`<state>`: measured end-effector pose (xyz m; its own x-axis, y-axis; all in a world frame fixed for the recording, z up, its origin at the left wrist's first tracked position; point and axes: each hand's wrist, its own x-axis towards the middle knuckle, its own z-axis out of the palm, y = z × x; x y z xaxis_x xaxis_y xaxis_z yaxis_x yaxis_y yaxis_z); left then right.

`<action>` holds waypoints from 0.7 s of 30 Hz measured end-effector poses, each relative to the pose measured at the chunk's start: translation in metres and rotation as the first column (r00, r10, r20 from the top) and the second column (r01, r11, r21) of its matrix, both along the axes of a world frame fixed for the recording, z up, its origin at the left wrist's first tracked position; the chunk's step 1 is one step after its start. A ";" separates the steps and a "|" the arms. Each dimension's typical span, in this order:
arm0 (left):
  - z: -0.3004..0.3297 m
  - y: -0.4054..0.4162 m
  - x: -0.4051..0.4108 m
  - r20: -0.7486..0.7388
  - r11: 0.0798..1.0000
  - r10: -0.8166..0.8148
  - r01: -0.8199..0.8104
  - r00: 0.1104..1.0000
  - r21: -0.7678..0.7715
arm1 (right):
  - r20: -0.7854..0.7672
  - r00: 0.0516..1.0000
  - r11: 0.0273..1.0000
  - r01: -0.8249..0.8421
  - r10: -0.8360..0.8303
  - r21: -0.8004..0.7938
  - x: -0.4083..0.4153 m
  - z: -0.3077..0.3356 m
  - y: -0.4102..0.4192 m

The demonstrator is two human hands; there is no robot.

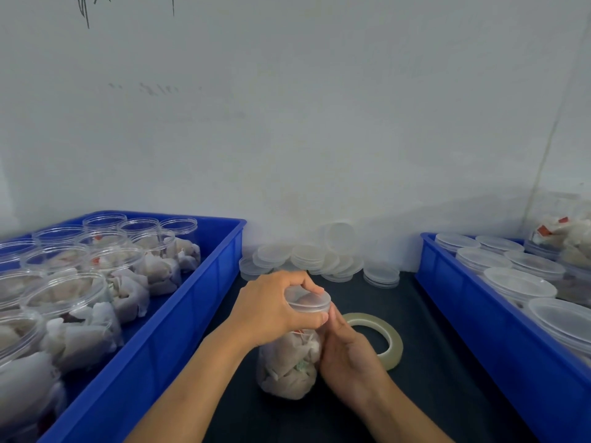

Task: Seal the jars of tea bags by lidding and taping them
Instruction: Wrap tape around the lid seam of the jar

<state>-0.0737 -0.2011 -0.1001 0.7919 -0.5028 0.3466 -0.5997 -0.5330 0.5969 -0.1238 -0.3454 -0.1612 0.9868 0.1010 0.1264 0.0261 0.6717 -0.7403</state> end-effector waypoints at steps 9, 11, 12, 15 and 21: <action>-0.004 -0.001 0.001 -0.010 1.000 -0.014 0.014 1.000 -0.018 | 0.017 0.999 0.995 0.047 -0.045 -0.093 -0.001 -0.001 -0.001; -0.005 -0.001 0.002 -0.024 1.000 -0.010 0.009 1.000 -0.028 | 0.053 0.997 0.969 0.070 -0.059 -0.238 -0.006 0.000 -0.001; -0.005 -0.001 0.003 -0.026 0.999 -0.011 0.010 1.000 -0.030 | 0.067 0.995 0.948 0.095 -0.078 -0.304 -0.009 -0.001 0.000; -0.006 -0.001 0.003 -0.035 0.997 -0.017 0.014 0.999 -0.071 | 0.160 0.977 0.821 0.203 -0.138 -0.534 -0.013 -0.004 0.006; -0.022 -0.004 -0.011 -0.211 0.895 -0.060 -0.041 0.976 -0.444 | 0.222 0.950 0.746 0.309 -0.218 -0.590 -0.021 -0.018 0.013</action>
